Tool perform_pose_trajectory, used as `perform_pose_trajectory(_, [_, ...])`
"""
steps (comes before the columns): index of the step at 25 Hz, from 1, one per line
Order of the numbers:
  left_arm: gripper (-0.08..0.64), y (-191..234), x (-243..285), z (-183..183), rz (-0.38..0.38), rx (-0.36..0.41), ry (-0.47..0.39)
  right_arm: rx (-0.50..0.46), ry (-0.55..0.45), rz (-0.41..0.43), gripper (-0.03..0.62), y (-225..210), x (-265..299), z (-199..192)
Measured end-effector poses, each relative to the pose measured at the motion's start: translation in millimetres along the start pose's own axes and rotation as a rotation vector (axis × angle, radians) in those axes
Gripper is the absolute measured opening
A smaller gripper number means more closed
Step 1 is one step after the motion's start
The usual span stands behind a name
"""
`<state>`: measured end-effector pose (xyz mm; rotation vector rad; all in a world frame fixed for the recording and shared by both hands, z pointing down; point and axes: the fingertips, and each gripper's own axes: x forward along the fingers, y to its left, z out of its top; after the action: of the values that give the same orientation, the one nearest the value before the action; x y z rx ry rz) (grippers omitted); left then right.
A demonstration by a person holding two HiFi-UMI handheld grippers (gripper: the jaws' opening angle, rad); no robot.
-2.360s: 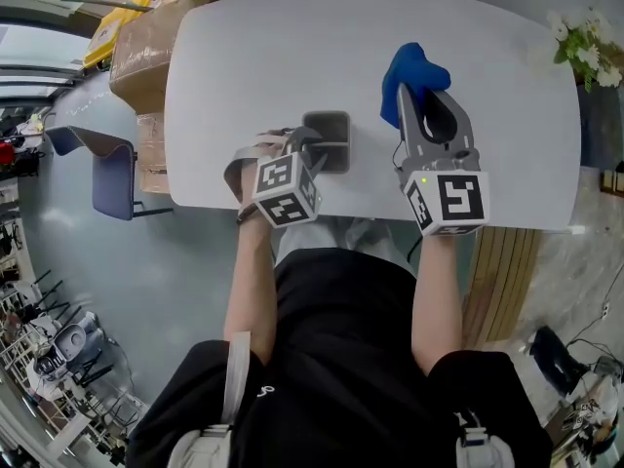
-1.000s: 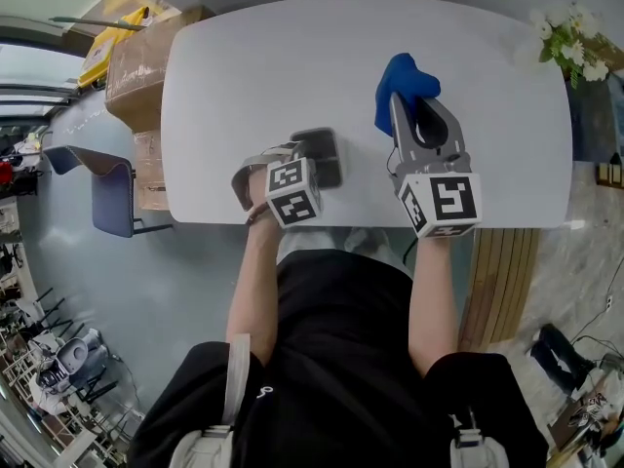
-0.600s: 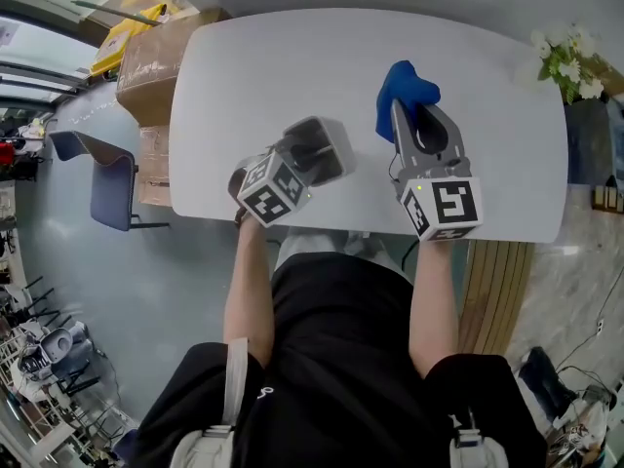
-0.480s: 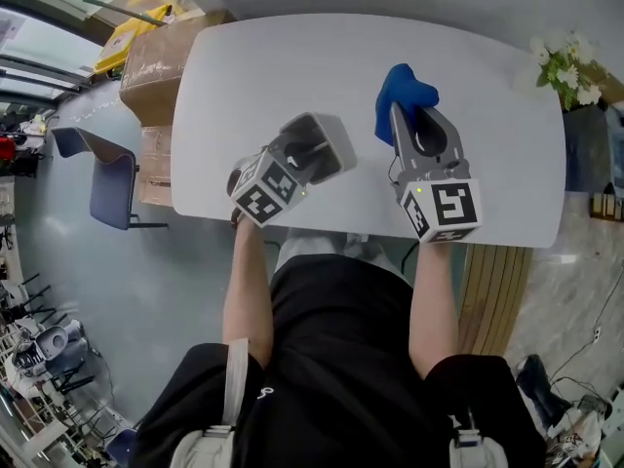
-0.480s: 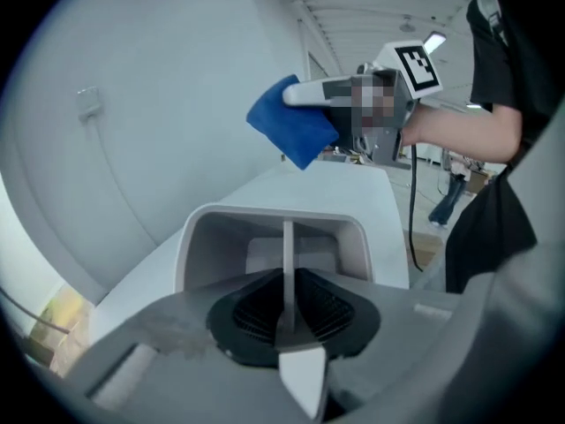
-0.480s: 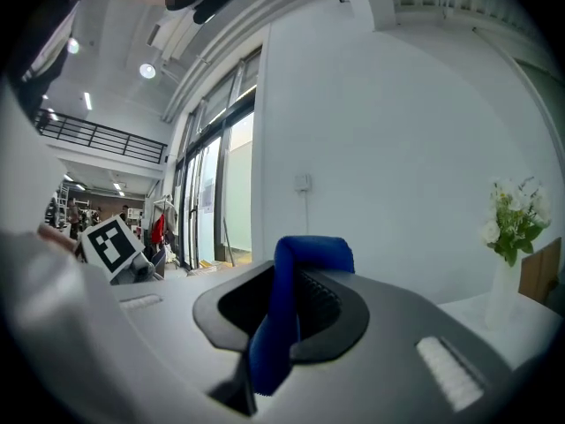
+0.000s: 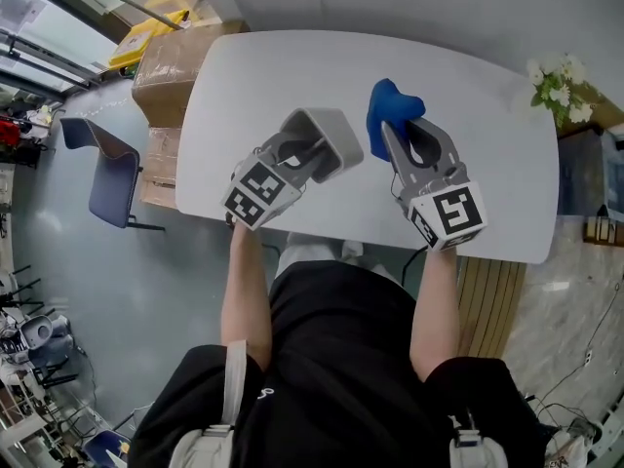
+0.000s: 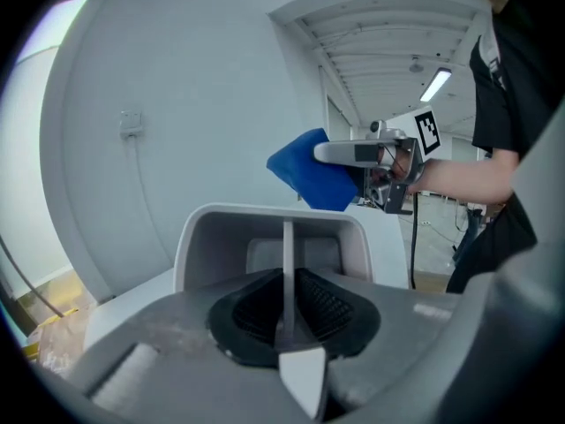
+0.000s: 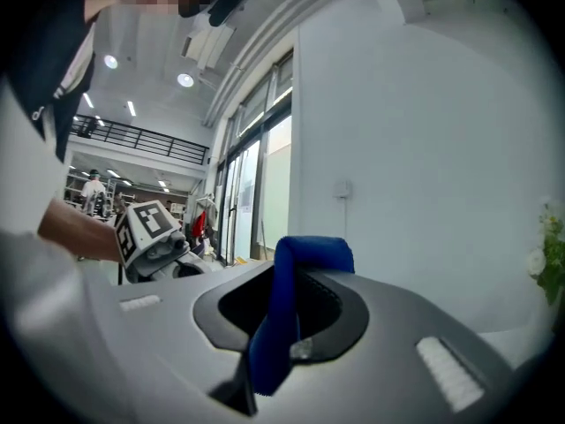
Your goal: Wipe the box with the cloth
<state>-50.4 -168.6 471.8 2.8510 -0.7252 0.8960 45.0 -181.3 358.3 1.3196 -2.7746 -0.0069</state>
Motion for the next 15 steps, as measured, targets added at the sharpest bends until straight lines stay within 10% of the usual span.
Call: perform_pose_trajectory(15, [0.052,-12.7,-16.3,31.4,-0.002,-0.011,-0.134,-0.071,0.044,0.368,0.055,75.4,-6.7,5.2])
